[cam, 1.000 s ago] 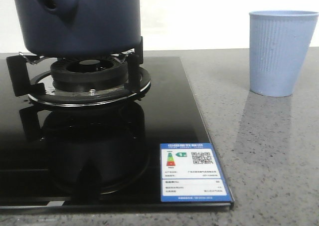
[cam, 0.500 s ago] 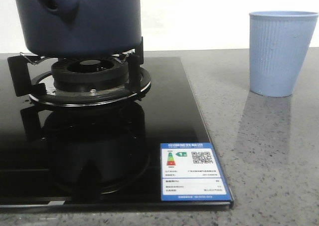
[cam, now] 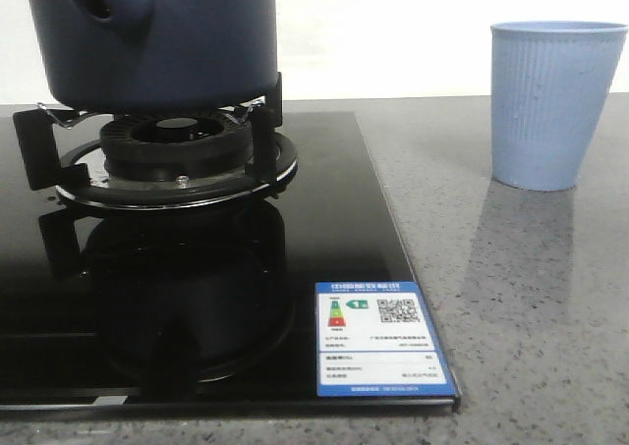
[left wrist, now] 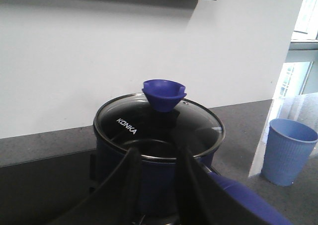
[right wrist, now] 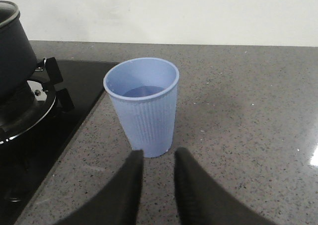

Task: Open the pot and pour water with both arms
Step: 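Reach the left gripper down to the blue lid knob and grasp it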

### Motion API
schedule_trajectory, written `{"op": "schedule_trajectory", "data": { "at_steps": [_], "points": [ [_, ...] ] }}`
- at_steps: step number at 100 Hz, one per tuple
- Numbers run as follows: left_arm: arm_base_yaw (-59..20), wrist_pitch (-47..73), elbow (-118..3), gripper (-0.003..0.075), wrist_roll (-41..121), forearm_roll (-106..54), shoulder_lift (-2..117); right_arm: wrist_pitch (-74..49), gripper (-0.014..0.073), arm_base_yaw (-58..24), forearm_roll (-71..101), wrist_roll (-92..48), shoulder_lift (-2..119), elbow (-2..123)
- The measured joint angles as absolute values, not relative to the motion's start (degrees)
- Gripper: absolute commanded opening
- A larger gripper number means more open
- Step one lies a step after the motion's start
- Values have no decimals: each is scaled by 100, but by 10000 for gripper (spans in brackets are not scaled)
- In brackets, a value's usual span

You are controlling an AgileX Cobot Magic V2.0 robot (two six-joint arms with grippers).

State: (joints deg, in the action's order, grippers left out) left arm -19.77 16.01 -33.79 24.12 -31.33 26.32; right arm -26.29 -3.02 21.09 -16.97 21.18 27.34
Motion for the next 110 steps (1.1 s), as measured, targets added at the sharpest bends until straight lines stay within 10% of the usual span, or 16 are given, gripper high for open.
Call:
{"op": "schedule_trajectory", "data": {
  "at_steps": [13,110],
  "points": [
    [-2341,1266,-3380,395,2417,-3146,2907,-2629,545,-302,2118,-1691,2118,2734],
    [-2986,-497,-4824,565,2439,-3214,6561,-2629,545,-302,2273,-1700,2118,2734]
  ]
}}
